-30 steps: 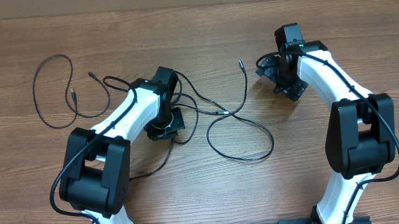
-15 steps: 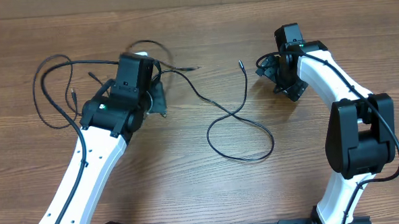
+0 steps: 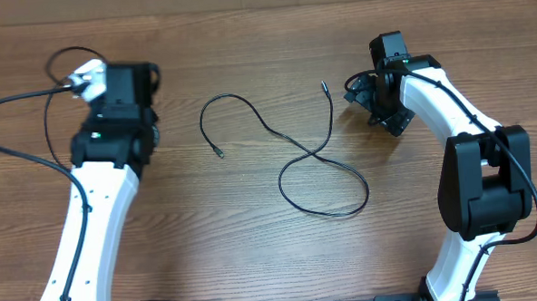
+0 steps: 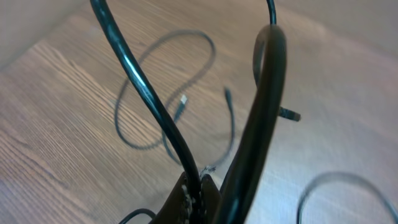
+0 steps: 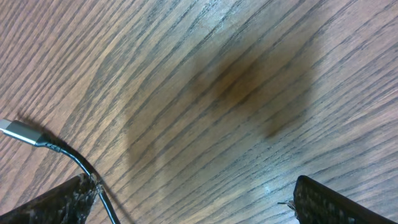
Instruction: Untangle cables
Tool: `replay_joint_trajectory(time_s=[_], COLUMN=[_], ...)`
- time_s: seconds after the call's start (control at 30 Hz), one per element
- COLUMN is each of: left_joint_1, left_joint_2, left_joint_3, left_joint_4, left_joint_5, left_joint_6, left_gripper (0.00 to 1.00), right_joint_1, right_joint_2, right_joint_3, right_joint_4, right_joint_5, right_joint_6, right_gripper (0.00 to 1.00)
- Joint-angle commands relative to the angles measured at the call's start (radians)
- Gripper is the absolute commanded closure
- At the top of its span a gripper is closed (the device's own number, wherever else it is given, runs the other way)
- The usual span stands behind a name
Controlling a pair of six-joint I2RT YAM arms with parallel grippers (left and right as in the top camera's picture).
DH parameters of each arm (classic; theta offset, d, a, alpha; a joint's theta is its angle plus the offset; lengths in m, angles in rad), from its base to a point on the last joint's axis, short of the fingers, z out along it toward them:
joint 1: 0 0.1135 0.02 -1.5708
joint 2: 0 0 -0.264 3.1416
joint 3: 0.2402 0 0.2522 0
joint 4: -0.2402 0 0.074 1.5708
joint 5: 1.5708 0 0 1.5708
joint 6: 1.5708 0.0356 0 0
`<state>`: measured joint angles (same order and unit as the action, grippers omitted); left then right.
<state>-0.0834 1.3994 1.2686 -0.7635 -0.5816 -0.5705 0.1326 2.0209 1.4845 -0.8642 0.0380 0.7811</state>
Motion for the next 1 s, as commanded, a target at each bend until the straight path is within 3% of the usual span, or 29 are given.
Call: replay_joint_trajectory(time_s=[0.0, 0.33, 0.63, 0.97], left_joint_1=[0.085, 0.265, 0.382, 0.562], left_joint_2=[0.039, 0.208, 0.359, 0.372], left_joint_3=[0.008, 0.008, 0.008, 0.008], left_joint_4=[0.068, 0.118, 0.106, 0.200], left_joint_5=[-0.043, -0.014, 0.174, 0.450], left_joint_6=[-0.048, -0.047, -0.047, -0.047], left_gripper=[0.96, 0.96, 0.96, 0.96], right_joint_1=[0.001, 0.001, 0.001, 0.001], right_joint_2=[0.001, 0.001, 0.001, 0.001], right_joint_3=[0.005, 0.005, 0.005, 0.005], right_joint_4=[0.002, 0.003, 0.003, 0.003], right_joint_5=[0.013, 0.013, 0.013, 0.013], right_joint_6=[-0.004, -0.004, -0.004, -0.004], right_gripper=[0.00, 0.00, 0.00, 0.00])
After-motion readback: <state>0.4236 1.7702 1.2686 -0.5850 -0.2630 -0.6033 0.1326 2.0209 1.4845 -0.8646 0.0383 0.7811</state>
